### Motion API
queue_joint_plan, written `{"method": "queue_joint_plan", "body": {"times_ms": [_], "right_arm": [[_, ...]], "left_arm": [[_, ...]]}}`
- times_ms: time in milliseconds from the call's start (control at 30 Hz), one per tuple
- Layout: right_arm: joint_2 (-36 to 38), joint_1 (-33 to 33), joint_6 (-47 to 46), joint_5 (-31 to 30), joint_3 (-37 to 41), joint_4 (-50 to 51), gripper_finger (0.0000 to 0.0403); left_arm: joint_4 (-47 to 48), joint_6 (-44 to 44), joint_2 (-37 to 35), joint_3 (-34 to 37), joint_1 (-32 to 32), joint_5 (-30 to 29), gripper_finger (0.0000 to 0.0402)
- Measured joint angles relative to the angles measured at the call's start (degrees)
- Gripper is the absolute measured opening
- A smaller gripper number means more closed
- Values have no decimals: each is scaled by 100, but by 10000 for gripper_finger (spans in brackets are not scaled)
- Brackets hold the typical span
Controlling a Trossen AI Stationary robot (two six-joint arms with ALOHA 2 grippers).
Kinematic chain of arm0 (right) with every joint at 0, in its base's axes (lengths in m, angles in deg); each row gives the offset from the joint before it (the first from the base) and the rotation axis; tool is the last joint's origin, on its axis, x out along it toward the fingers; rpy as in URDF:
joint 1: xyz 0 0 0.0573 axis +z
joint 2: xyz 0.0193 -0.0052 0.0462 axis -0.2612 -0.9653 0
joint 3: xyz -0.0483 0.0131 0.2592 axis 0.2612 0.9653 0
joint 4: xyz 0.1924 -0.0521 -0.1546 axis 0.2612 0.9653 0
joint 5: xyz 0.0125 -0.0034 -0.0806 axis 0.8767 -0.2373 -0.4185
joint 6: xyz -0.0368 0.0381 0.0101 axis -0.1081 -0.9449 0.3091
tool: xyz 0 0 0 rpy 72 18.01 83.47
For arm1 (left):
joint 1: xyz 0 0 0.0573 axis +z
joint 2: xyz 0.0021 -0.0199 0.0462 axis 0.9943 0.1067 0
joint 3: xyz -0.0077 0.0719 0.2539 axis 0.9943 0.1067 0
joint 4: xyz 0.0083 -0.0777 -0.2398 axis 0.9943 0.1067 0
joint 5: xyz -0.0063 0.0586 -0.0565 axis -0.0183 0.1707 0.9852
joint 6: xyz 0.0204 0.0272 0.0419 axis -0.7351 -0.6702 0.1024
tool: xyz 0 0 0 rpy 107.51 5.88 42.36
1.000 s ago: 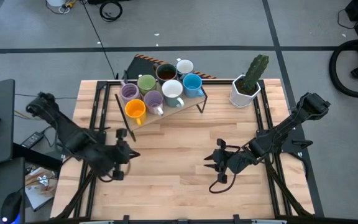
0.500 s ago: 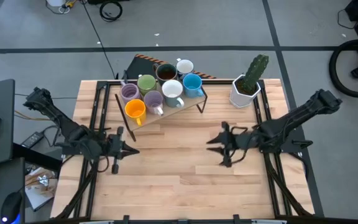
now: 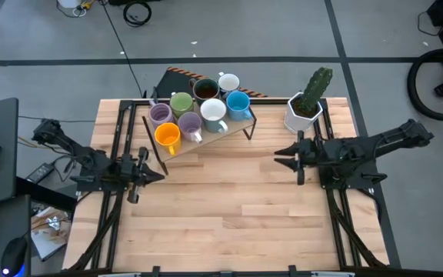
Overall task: Place coffee mugs
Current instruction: Return to Home Position
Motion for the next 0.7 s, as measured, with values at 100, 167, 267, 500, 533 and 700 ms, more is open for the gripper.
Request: {"method": "queue_joint_plan", "body": {"times_ms": [100,167,267,500,533,700], "right_arm": [[474,-180,120,146,132,144,119],[762,-308,170,214,228,145,118],[1186,-535,205,263,416,224,118],[2059,-1157,49,846,1026,215,118],[2161,-1249,27,926,1095,219,118],[2643,-1715,37,1277,1443,212,118]], "left_arm": [[-100,-41,-314,257,79,120,5],[-118,-58,-491,385,125,120,5],[-152,-166,-742,532,139,120,5],[-181,-424,-1291,737,139,122,5],[-171,-437,-1357,777,139,121,5],[-236,-403,-1588,1135,139,35,5]]}}
